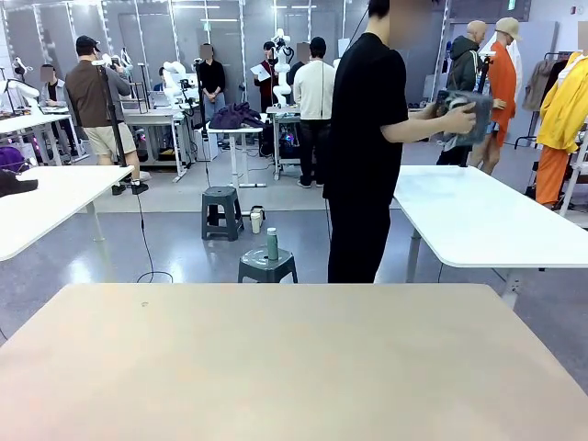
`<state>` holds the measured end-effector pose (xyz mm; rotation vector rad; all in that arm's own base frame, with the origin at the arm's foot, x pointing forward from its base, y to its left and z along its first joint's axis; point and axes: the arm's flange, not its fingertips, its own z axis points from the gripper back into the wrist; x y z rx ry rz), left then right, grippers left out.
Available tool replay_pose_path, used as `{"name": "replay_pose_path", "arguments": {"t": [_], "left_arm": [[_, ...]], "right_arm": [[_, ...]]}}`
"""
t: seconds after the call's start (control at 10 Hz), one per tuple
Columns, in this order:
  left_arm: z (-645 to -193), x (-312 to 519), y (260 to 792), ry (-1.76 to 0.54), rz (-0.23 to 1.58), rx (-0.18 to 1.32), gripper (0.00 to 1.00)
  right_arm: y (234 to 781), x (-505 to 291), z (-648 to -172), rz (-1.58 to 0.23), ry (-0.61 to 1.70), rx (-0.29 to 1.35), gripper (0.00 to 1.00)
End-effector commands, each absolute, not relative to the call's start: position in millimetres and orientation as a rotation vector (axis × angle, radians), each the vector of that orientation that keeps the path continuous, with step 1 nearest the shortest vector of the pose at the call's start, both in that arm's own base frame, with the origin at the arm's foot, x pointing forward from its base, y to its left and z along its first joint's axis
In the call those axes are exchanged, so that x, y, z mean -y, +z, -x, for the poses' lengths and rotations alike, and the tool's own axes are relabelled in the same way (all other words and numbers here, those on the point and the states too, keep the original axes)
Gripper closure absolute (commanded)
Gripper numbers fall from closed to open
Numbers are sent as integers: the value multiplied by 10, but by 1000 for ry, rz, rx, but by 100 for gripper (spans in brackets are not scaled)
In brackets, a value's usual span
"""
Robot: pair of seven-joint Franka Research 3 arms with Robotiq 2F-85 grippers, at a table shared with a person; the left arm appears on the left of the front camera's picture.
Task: Fold the towels and place them in the basket.
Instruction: When a person lays out a Towel with hook on the table, fold it in half twice.
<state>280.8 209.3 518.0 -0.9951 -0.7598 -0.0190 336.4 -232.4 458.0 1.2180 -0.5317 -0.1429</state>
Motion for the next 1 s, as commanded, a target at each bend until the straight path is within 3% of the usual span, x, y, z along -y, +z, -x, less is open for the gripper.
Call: {"name": "replay_pose_path", "arguments": {"t": [0.0,0.9], "left_arm": [[-2814,-2087,5171,-35,1006,774,0],[-2814,-2087,5171,-35,1006,774,0]], "right_arm": [[4579,2330,-3365,-1227,-139,535,0],[4579,2330,-3365,-1227,-139,535,0]]}}
